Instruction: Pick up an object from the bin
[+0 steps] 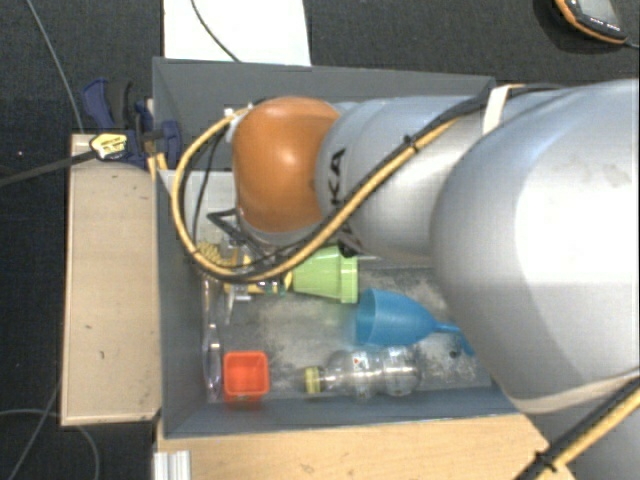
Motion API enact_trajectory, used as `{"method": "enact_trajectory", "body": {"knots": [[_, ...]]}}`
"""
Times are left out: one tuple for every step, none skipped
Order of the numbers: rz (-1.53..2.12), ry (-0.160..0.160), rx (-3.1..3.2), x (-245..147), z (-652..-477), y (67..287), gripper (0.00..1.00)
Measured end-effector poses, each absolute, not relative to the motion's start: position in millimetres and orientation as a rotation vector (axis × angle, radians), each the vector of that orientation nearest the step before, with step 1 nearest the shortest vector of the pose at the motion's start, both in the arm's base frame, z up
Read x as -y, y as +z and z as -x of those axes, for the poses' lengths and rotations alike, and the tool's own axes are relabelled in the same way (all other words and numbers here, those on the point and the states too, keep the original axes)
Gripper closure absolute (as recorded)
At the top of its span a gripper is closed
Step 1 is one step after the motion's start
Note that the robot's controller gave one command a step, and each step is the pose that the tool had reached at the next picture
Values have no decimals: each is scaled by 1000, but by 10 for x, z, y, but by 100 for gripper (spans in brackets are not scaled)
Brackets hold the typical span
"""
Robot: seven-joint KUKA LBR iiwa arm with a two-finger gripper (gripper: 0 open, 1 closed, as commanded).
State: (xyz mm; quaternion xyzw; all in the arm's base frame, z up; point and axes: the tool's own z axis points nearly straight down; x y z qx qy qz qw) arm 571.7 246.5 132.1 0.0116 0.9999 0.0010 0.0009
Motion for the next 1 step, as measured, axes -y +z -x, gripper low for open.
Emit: {"method": "enact_trajectory", "body": {"knots": [[-37,3,-3140,-2465,-5717,1321,0]]}}
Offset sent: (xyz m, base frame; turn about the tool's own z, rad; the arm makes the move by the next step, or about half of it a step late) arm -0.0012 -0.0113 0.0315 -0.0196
